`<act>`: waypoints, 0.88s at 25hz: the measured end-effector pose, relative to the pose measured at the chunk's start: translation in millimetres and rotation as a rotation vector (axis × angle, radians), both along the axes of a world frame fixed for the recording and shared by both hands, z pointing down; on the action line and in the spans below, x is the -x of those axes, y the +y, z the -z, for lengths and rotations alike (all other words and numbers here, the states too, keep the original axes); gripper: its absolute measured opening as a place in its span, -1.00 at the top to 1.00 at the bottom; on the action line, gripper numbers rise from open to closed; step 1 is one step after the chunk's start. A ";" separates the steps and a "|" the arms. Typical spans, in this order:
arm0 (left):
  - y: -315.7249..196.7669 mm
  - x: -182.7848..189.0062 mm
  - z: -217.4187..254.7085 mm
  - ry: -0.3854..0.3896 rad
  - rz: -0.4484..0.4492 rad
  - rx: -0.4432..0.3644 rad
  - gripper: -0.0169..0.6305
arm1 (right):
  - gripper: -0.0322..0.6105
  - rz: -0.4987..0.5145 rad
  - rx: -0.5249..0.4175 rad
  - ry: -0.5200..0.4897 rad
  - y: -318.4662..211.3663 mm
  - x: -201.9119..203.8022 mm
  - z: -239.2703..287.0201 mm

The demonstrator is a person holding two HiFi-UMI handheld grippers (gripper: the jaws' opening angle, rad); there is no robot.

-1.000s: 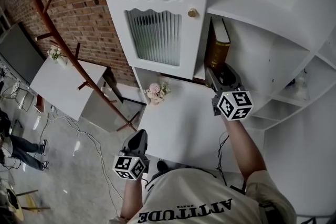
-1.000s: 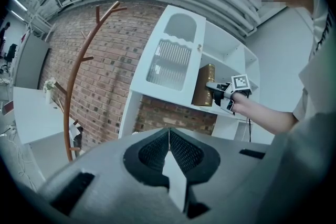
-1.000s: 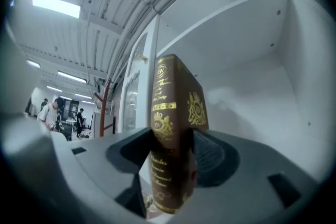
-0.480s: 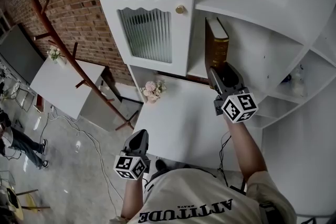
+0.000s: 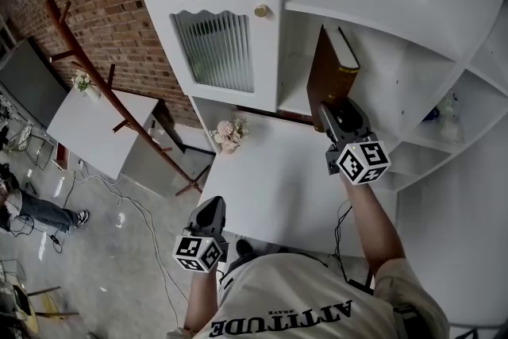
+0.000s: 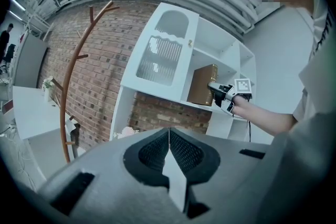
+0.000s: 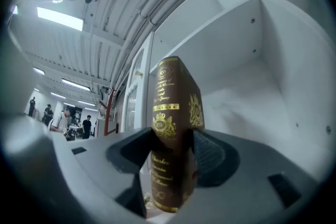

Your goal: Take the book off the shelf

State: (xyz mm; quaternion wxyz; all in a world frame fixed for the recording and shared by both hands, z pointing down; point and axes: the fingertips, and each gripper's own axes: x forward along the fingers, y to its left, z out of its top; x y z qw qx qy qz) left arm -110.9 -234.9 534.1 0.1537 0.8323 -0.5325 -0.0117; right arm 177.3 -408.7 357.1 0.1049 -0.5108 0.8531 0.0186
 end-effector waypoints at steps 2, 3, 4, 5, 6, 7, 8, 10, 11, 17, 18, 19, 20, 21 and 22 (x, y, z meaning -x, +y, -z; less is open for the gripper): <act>-1.1 -2.1 0.3 0.000 -0.003 0.000 0.87 | 0.15 -0.030 0.011 0.024 -1.3 -3.6 -1.4; -1.7 -3.6 0.2 0.000 -0.006 -0.001 0.87 | 0.15 -0.046 0.018 0.036 -2.6 -6.0 -2.5; -2.2 -5.4 0.0 0.001 -0.009 -0.001 0.87 | 0.15 -0.063 0.026 0.048 -3.9 -8.6 -3.9; -2.7 -7.1 -0.4 0.001 -0.013 0.000 0.87 | 0.15 -0.081 0.034 0.056 -5.3 -11.4 -5.4; -3.1 -8.5 -0.8 0.001 -0.017 0.001 0.87 | 0.15 -0.099 0.041 0.061 -6.5 -14.5 -6.6; -3.7 -9.5 -1.1 0.002 -0.020 0.002 0.87 | 0.15 -0.118 0.046 0.062 -7.6 -17.6 -7.2; -4.2 -10.1 -1.0 0.002 -0.023 0.003 0.87 | 0.15 -0.136 0.048 0.060 -8.5 -20.5 -7.3; -5.7 -9.5 -0.4 0.002 -0.025 0.003 0.87 | 0.15 -0.169 0.053 0.055 -10.0 -25.2 -6.7; -6.6 -8.5 -0.3 0.003 -0.023 0.002 0.87 | 0.15 -0.186 0.055 0.056 -10.9 -27.3 -6.3; -9.5 -4.9 -3.4 0.012 -0.016 0.005 0.87 | 0.14 -0.256 0.072 0.062 -15.9 -37.7 -4.8; -9.4 -4.9 -4.0 0.013 -0.016 0.006 0.87 | 0.13 -0.266 0.079 0.056 -17.0 -40.2 -4.0; -9.2 -4.7 -4.4 0.014 -0.015 0.007 0.87 | 0.13 -0.278 0.086 0.048 -18.4 -43.2 -3.2; -9.2 -4.1 -4.7 0.015 -0.014 0.008 0.87 | 0.13 -0.290 0.094 0.039 -20.0 -46.3 -2.5; -9.2 -3.4 -4.9 0.016 -0.012 0.009 0.87 | 0.13 -0.301 0.103 0.031 -21.9 -49.5 -2.3; -9.1 -2.4 -4.9 0.017 -0.010 0.010 0.87 | 0.13 -0.310 0.112 0.021 -23.7 -52.6 -2.4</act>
